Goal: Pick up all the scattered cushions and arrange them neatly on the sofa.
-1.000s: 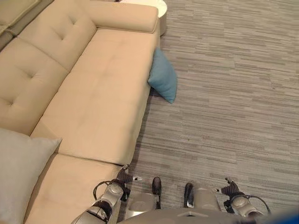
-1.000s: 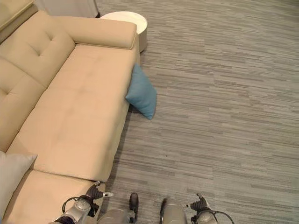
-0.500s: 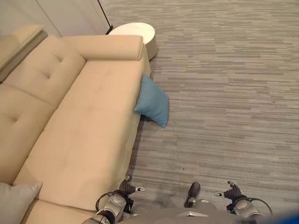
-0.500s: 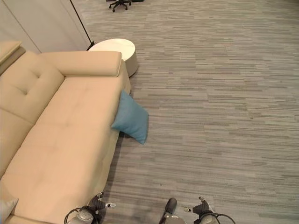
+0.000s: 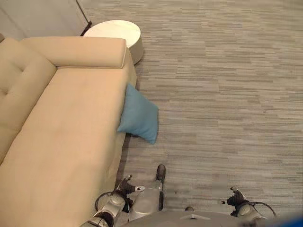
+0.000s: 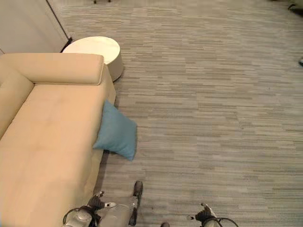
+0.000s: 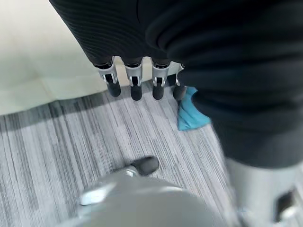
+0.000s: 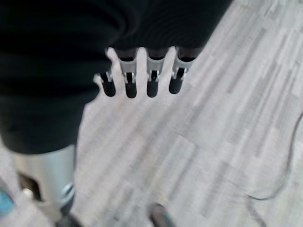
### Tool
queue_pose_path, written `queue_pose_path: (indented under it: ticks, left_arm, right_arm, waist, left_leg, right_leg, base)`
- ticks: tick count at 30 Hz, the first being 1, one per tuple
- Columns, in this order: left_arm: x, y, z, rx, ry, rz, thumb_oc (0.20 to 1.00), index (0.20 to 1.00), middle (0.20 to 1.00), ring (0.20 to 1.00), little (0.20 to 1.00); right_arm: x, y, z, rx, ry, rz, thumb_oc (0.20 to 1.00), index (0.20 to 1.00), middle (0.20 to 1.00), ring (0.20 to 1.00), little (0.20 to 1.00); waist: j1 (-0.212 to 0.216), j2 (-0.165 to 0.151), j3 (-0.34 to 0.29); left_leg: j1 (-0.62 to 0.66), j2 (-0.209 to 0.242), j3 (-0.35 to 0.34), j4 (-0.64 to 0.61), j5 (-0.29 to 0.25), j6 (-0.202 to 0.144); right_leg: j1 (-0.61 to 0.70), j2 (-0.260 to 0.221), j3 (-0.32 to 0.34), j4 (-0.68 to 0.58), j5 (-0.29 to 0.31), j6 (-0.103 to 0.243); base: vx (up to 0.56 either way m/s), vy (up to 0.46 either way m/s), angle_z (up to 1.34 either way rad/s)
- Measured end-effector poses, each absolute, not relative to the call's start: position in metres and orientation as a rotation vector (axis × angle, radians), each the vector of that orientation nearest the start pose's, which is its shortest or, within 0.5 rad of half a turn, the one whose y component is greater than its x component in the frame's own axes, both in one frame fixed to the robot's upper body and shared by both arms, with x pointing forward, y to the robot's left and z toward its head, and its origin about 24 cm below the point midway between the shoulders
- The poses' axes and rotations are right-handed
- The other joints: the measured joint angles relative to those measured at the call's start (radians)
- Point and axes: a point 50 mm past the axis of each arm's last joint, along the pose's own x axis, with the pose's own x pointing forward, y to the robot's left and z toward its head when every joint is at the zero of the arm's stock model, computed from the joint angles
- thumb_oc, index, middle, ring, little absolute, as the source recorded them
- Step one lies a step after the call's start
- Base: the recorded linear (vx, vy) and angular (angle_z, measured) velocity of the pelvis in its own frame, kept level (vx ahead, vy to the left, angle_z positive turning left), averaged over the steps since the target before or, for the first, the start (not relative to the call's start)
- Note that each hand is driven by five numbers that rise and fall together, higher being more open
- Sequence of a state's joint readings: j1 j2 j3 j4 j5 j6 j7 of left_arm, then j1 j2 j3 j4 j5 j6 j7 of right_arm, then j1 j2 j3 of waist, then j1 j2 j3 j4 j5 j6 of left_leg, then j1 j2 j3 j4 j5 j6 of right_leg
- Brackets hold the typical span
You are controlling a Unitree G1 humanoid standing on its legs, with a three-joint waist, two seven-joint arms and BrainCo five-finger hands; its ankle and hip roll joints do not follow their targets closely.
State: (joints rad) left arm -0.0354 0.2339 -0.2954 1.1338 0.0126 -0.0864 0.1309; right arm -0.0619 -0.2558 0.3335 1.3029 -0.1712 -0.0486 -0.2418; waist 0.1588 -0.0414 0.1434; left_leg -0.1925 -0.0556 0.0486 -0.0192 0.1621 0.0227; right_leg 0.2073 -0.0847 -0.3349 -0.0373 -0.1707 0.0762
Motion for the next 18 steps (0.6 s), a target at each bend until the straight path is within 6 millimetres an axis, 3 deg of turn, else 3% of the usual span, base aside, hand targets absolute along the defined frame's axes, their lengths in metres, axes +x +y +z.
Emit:
queue_pose_path:
  ticks: [2, 3, 4, 6, 8, 10, 12, 13, 14, 16, 17, 18]
  left_arm:
    - [0.146, 0.212, -0.144, 0.462, 0.962, -0.043, 1.0, 1.0, 1.0, 1.0, 1.0]
    - [0.148, 0.212, -0.144, 0.47, 0.964, -0.049, 1.0, 1.0, 1.0, 1.0, 1.0]
    - [0.146, 0.213, -0.145, 0.47, 0.973, -0.046, 1.0, 1.0, 1.0, 1.0, 1.0]
    - [0.148, 0.214, -0.144, 0.486, 0.966, -0.057, 1.0, 1.0, 1.0, 1.0, 1.0]
    - [0.151, 0.211, -0.143, 0.495, 0.953, -0.072, 1.0, 1.0, 1.0, 1.0, 1.0]
    - [0.146, 0.206, -0.146, 0.486, 0.966, -0.086, 1.0, 1.0, 1.0, 1.0, 1.0]
    - [0.131, 0.203, -0.153, 0.477, 1.02, -0.092, 1.0, 1.0, 1.0, 1.0, 1.0]
    - [0.127, 0.202, -0.156, 0.469, 1.047, -0.088, 1.0, 1.0, 1.0, 1.0, 1.0]
    - [0.124, 0.202, -0.157, 0.466, 1.06, -0.086, 1.0, 1.0, 1.0, 1.0, 1.0]
    - [0.116, 0.204, -0.159, 0.466, 1.081, -0.084, 1.0, 1.0, 1.0, 1.0, 1.0]
    - [0.105, 0.197, -0.163, 0.448, 1.106, -0.094, 1.0, 1.0, 1.0, 1.0, 1.0]
    - [0.105, 0.192, -0.163, 0.438, 1.103, -0.104, 1.0, 1.0, 1.0, 1.0, 1.0]
  right_arm:
    - [0.107, -0.234, -0.157, -0.722, 1.116, 0.045, 1.0, 1.0, 1.0, 1.0, 1.0]
    - [0.109, -0.233, -0.157, -0.72, 1.117, 0.052, 1.0, 1.0, 1.0, 1.0, 1.0]
    - [0.114, -0.231, -0.156, -0.715, 1.103, 0.051, 1.0, 1.0, 1.0, 1.0, 1.0]
    - [0.119, -0.227, -0.155, -0.714, 1.075, 0.072, 1.0, 1.0, 1.0, 1.0, 1.0]
    - [0.126, -0.23, -0.151, -0.717, 1.052, 0.06, 1.0, 1.0, 1.0, 1.0, 1.0]
    - [0.134, -0.228, -0.149, -0.714, 1.023, 0.063, 1.0, 1.0, 1.0, 1.0, 1.0]
    - [0.134, -0.229, -0.149, -0.715, 1.029, 0.065, 1.0, 1.0, 1.0, 1.0, 1.0]
    - [0.134, -0.231, -0.148, -0.715, 1.031, 0.059, 1.0, 1.0, 1.0, 1.0, 1.0]
    - [0.136, -0.229, -0.148, -0.703, 1.025, 0.053, 1.0, 1.0, 1.0, 1.0, 1.0]
    - [0.132, -0.23, -0.149, -0.693, 1.037, 0.041, 1.0, 1.0, 1.0, 1.0, 1.0]
    - [0.12, -0.235, -0.152, -0.697, 1.078, 0.035, 1.0, 1.0, 1.0, 1.0, 1.0]
    - [0.111, -0.236, -0.155, -0.695, 1.112, 0.037, 1.0, 1.0, 1.0, 1.0, 1.0]
  waist:
    - [-0.006, -0.001, -0.001]
    - [0.004, 0.007, 0.005]
    - [0.001, 0.026, 0.011]
    - [-0.029, 0.037, 0.008]
    - [-0.039, 0.038, 0.008]
    - [-0.055, 0.042, 0.005]
    - [-0.061, 0.06, 0.011]
    - [-0.072, 0.06, 0.01]
    - [-0.084, 0.066, 0.012]
    - [-0.096, 0.066, 0.012]
    - [-0.098, 0.091, -0.003]
    - [-0.094, 0.093, -0.04]
  left_leg:
    - [0.018, -0.023, -0.006, 0.003, -0.045, 0.031]
    - [0.046, -0.025, -0.005, 0.004, -0.065, 0.057]
    - [0.089, -0.023, -0.003, 0.004, -0.065, 0.085]
    - [0.123, -0.037, -0.005, 0.004, -0.114, 0.102]
    - [0.161, -0.052, -0.008, -0.018, -0.127, 0.119]
    - [0.192, -0.054, -0.025, -0.03, -0.144, 0.119]
    - [0.224, -0.06, -0.056, -0.027, -0.184, 0.1]
    - [0.226, -0.06, -0.069, -0.013, -0.211, 0.102]
    - [0.231, -0.061, -0.088, 0.0, -0.23, 0.091]
    - [0.305, -0.06, -0.129, -0.009, -0.266, 0.066]
    - [0.358, -0.02, -0.16, -0.001, -0.302, 0.022]
    - [0.341, 0.016, -0.17, 0.103, -0.304, -0.018]
  right_leg:
    - [-0.047, -0.023, 0.014, 0.111, -0.015, 0.038]
    - [-0.109, -0.054, 0.026, 0.283, -0.042, 0.077]
    - [-0.213, -0.094, 0.062, 0.561, -0.039, 0.11]
    - [-0.412, -0.153, 0.12, 0.883, -0.005, 0.178]
    - [-0.523, -0.167, 0.127, 0.822, -0.014, 0.159]
    - [-0.557, -0.137, 0.124, 0.588, 0.012, 0.121]
    - [-0.562, -0.1, 0.141, 0.316, 0.103, 0.067]
    - [-0.559, -0.086, 0.184, 0.197, 0.154, 0.066]
    - [-0.546, -0.082, 0.212, 0.087, 0.185, 0.068]
    - [-0.499, -0.093, 0.167, 0.026, 0.255, 0.054]
    - [-0.439, -0.072, 0.132, 0.04, 0.346, 0.005]
    - [-0.362, -0.039, 0.099, -0.006, 0.354, -0.043]
  base:
    - [0.33, 0.142, 0.09]
    - [0.16, 0.107, -0.22]
    - [0.16, 0.081, -0.29]
    - [0.22, 0.039, 0.15]
    - [0.25, -0.029, 0.15]
    - [0.33, -0.137, 0.25]
    - [0.4, -0.206, 0.28]
    - [0.3, -0.172, 0.42]
    - [0.29, -0.174, 0.59]
    - [0.34, -0.243, 0.72]
    - [0.33, -0.438, 0.98]
    - [0.16, -0.308, 0.82]
